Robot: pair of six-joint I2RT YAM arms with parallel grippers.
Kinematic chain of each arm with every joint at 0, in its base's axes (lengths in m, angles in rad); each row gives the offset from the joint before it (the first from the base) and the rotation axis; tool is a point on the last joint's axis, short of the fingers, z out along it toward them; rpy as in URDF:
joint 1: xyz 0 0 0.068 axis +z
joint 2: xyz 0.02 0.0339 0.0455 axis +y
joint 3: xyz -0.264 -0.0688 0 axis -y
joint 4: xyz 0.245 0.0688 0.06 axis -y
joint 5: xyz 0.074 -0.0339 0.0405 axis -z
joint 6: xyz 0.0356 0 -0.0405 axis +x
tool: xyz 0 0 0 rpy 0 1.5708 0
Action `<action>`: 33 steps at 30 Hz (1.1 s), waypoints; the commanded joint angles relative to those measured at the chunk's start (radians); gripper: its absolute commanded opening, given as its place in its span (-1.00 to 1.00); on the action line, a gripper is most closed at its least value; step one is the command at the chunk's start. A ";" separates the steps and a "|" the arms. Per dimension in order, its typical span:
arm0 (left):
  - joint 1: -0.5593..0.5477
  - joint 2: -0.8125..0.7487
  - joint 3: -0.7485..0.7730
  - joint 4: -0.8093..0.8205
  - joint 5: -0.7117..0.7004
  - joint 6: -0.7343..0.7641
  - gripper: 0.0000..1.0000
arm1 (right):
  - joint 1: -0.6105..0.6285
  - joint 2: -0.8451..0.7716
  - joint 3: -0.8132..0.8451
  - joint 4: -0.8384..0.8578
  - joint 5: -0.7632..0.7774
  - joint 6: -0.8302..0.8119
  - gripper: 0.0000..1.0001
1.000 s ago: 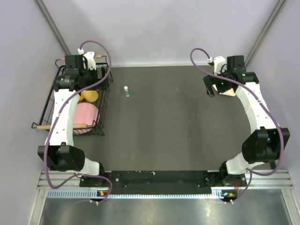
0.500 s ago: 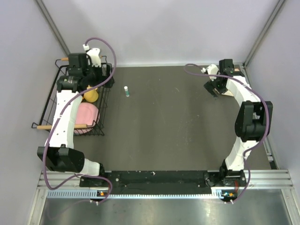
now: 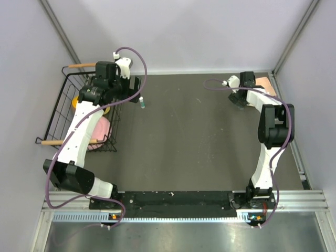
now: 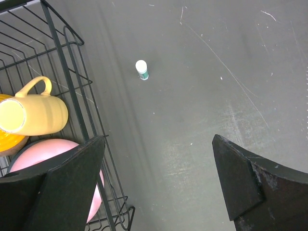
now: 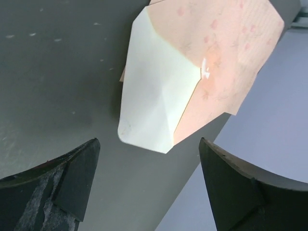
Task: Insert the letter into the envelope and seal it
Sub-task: Move the envelope to the center of the board.
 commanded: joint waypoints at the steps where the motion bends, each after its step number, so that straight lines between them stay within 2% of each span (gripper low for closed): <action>1: 0.001 0.014 0.020 0.045 -0.007 -0.017 0.98 | 0.013 0.014 -0.046 0.223 0.086 -0.081 0.59; 2: 0.001 0.018 0.023 0.047 -0.003 -0.019 0.98 | 0.013 0.030 -0.043 0.234 0.093 -0.091 0.39; 4: 0.001 0.020 0.026 0.047 -0.007 -0.025 0.98 | 0.019 0.047 -0.037 0.234 0.105 -0.105 0.22; 5: 0.001 0.021 0.029 0.045 -0.009 -0.025 0.98 | 0.021 0.053 -0.034 0.236 0.108 -0.114 0.04; 7: 0.001 0.020 0.027 0.048 -0.012 -0.023 0.98 | 0.025 0.061 -0.035 0.239 0.105 -0.124 -0.11; 8: 0.001 0.023 0.026 0.050 -0.015 -0.023 0.98 | 0.027 0.064 -0.037 0.242 0.103 -0.122 -0.39; 10: 0.001 0.023 0.024 0.048 -0.017 -0.023 0.98 | 0.033 0.060 -0.041 0.237 0.100 -0.125 -0.59; 11: 0.001 0.023 0.024 0.048 -0.017 -0.025 0.98 | 0.041 0.057 -0.053 0.237 0.097 -0.127 -0.87; 12: 0.001 0.023 0.024 0.050 -0.014 -0.023 0.98 | 0.044 0.052 -0.060 0.237 0.094 -0.127 -1.00; 17: 0.001 0.021 0.027 0.053 0.009 -0.026 0.98 | 0.105 -0.023 -0.119 0.193 0.050 -0.095 -1.00; 23: 0.001 0.023 0.024 0.056 0.048 -0.039 0.98 | 0.303 -0.158 -0.178 0.047 -0.048 0.011 -1.00; 28: 0.001 0.038 0.032 0.057 0.051 -0.037 0.98 | 0.441 -0.175 -0.124 -0.092 -0.162 0.163 -1.00; 32: 0.001 0.044 0.034 0.057 0.072 -0.031 0.98 | 0.473 -0.169 -0.051 -0.178 -0.229 0.249 -1.00; 33: 0.001 0.046 0.034 0.057 0.080 -0.029 0.98 | 0.472 -0.161 -0.029 -0.232 -0.295 0.263 -0.83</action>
